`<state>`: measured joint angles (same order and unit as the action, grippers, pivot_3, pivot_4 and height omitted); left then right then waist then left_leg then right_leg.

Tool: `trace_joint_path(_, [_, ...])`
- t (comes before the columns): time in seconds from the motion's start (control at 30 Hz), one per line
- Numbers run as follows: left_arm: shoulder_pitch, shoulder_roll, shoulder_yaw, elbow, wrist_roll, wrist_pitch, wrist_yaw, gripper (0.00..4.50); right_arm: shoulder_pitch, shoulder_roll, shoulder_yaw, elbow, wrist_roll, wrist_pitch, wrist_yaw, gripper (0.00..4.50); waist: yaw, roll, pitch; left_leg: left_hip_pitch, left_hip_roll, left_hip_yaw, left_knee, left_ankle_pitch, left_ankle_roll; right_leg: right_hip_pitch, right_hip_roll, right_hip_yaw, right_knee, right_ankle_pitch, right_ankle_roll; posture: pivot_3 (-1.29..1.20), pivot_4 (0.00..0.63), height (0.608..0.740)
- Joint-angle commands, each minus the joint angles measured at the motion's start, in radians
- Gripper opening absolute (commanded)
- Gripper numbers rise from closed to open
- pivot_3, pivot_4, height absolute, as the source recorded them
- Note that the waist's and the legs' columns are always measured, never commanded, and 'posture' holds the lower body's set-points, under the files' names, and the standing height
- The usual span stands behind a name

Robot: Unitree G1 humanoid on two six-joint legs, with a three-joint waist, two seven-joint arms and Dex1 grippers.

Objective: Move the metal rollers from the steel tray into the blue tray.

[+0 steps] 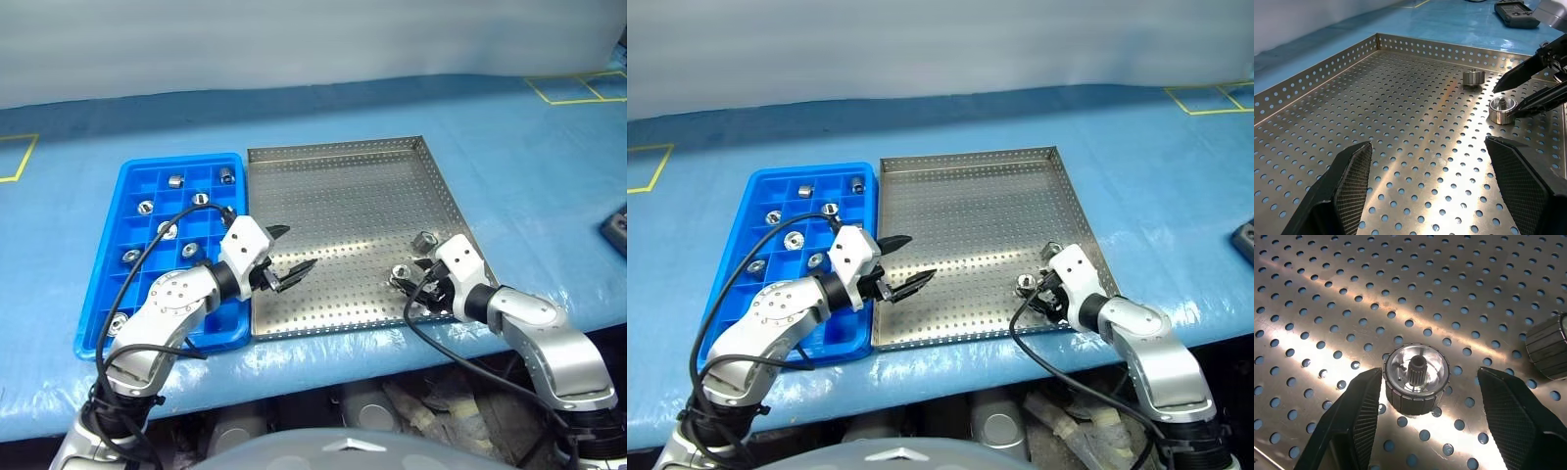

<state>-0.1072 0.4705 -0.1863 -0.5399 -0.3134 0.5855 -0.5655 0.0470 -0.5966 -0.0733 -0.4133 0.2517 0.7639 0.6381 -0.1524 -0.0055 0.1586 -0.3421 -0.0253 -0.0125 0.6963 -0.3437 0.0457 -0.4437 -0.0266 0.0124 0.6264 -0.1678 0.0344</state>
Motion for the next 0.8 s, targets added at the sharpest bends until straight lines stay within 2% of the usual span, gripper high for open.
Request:
trace_joint_path(0.03, [0.001, 0.001, 0.019, -0.016, 0.006, -0.021, 0.007, 4.03, -0.021, -0.001, -0.001, 0.005, 0.009, -0.015, -0.008, 2.70, 0.000, 0.000, 0.000, 0.000, 0.000, 0.000, 0.000, 0.000, 0.000, 0.000, 0.000, 0.000, 0.000, 0.000, 0.000, -0.28, 0.150, 0.740])
trace_joint_path(0.07, [0.003, 0.001, 0.020, -0.017, 0.006, -0.021, 0.008, 4.03, -0.023, -0.001, 0.002, 0.005, 0.010, -0.013, -0.010, 2.39, 0.001, 0.000, 0.000, 0.000, 0.000, 0.001, 0.000, 0.000, 0.001, 0.000, 0.000, 0.001, 0.000, 0.000, 0.000, -0.27, 0.150, 0.740])
trace_joint_path(0.13, [0.006, 0.002, 0.022, -0.018, 0.006, -0.022, 0.011, 4.03, -0.028, -0.003, 0.005, 0.007, 0.012, -0.011, -0.010, 2.39, 0.002, 0.000, 0.000, 0.000, 0.000, 0.001, 0.000, -0.001, 0.001, 0.000, 0.000, 0.001, 0.000, 0.001, 0.000, -0.27, 0.150, 0.740])
trace_joint_path(0.27, [0.010, 0.003, 0.025, -0.021, 0.005, -0.022, 0.015, 4.03, -0.037, -0.005, 0.009, 0.015, 0.015, -0.010, -0.012, 1.68, 0.004, 0.000, 0.000, 0.000, 0.000, 0.002, 0.000, -0.001, 0.002, -0.001, 0.000, 0.001, -0.001, 0.002, -0.001, -0.27, 0.150, 0.740])
trace_joint_path(0.57, [0.032, 0.020, 0.067, -0.055, -0.006, -0.012, 0.027, 4.03, -0.118, 0.011, 0.042, -0.020, 0.018, -0.031, -0.016, 1.69, 0.003, 0.000, 0.000, 0.000, 0.000, 0.004, 0.000, -0.001, 0.002, -0.001, 0.000, 0.002, -0.001, 0.004, -0.001, -0.23, 0.150, 0.740])
trace_joint_path(0.8, [0.132, 0.068, 0.216, -0.157, -0.039, 0.030, 0.056, 4.03, -0.276, 0.060, 0.137, 0.001, 0.036, -0.073, 0.029, 1.69, 0.015, 0.000, 0.000, 0.000, 0.000, 0.004, 0.000, -0.001, 0.002, -0.002, 0.000, 0.002, 0.000, 0.004, -0.002, -0.14, 0.150, 0.740])
